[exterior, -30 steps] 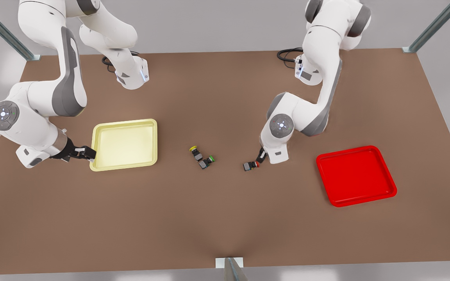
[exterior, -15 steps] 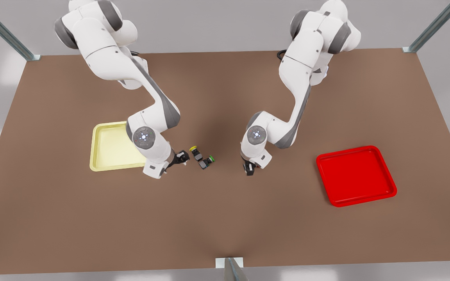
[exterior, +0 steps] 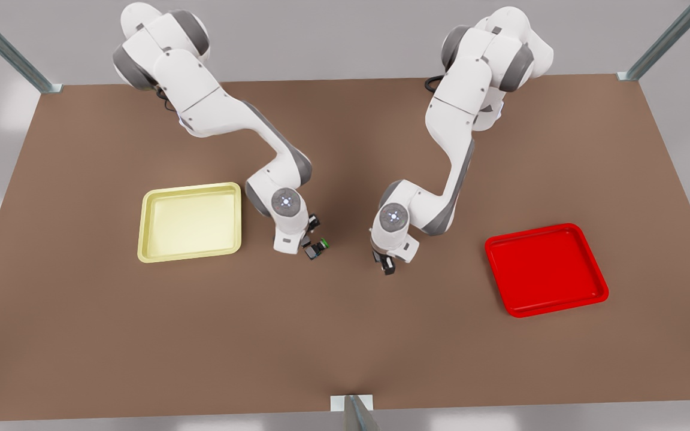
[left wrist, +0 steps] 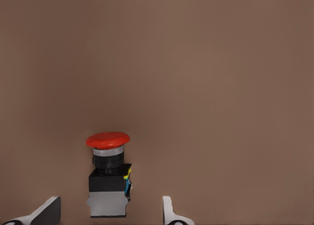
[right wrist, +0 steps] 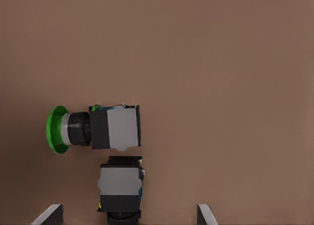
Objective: Place the switches on the corresponding trays according to their colors
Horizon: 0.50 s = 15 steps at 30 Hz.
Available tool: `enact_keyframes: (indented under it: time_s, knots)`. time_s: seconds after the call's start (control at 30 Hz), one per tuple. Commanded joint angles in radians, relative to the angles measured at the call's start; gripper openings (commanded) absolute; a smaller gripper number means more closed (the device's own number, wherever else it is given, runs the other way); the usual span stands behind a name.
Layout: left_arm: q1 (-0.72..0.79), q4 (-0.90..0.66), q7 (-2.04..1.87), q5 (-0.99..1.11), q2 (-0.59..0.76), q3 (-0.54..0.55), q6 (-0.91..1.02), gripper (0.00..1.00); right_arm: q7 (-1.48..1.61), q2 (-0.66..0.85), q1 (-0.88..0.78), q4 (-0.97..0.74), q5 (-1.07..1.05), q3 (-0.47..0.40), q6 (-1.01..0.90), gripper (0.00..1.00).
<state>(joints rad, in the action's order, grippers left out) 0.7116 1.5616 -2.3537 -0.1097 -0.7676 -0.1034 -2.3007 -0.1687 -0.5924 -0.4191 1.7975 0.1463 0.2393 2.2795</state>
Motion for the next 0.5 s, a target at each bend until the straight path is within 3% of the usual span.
enact_keyframes:
  time_s: [0.0,0.4,0.47]
  knots:
    - [-0.001,0.0,0.002,0.001,-0.001,-0.001,0.0,1.0,0.0,-0.001,-0.001,0.002,0.001,0.0,0.0,1.0]
    - [0.0,0.0,0.005,0.002,-0.024,0.001,0.003,1.0,-0.005,-0.069,-0.017,0.008,0.038,0.0,0.089,1.0]
    - [0.0,0.0,0.005,-0.001,-0.027,0.001,0.0,1.0,-0.005,-0.07,-0.018,0.016,0.038,0.0,0.089,0.92]
